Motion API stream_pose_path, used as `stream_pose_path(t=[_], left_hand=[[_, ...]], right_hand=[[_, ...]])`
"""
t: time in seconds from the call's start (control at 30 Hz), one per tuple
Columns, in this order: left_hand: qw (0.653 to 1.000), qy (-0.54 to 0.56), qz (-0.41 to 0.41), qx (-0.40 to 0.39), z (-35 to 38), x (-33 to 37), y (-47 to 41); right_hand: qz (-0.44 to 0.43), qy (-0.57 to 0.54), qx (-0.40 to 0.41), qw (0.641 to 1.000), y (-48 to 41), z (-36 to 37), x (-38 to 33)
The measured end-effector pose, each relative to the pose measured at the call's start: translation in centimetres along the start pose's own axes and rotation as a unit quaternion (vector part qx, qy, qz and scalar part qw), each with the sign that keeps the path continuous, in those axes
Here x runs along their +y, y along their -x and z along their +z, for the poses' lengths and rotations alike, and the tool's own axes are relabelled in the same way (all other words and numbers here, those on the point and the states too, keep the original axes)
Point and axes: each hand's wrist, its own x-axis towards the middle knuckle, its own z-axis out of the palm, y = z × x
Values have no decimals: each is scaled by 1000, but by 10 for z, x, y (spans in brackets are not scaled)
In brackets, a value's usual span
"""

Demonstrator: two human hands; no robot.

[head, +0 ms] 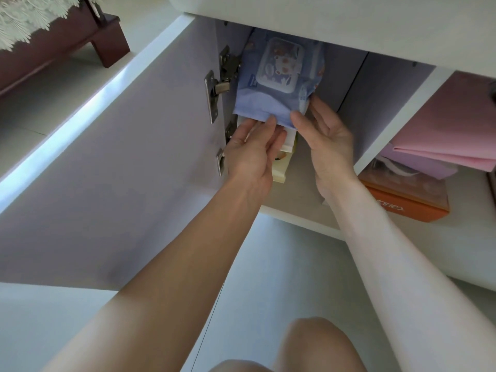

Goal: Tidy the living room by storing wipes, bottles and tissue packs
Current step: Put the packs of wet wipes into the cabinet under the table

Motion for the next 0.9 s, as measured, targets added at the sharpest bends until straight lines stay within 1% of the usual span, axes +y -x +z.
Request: stream_pose_path(t=[0.1,0.27,0.77,0.9], left_hand=[[1000,-3,-15,-24,-3,-1,1],[999,15,-6,-30,3,3,-5],[1000,0,7,-7,17,2,-17],[1000,-23,2,0,12,3,-14]], right_hand=[[0,-1,0,1000,2,-2,3],[-6,-4,1,1000,-7,2,-2],[-13,-3,19,1000,-23,6,-3],[-9,-6,18,1000,-20,4,-3]])
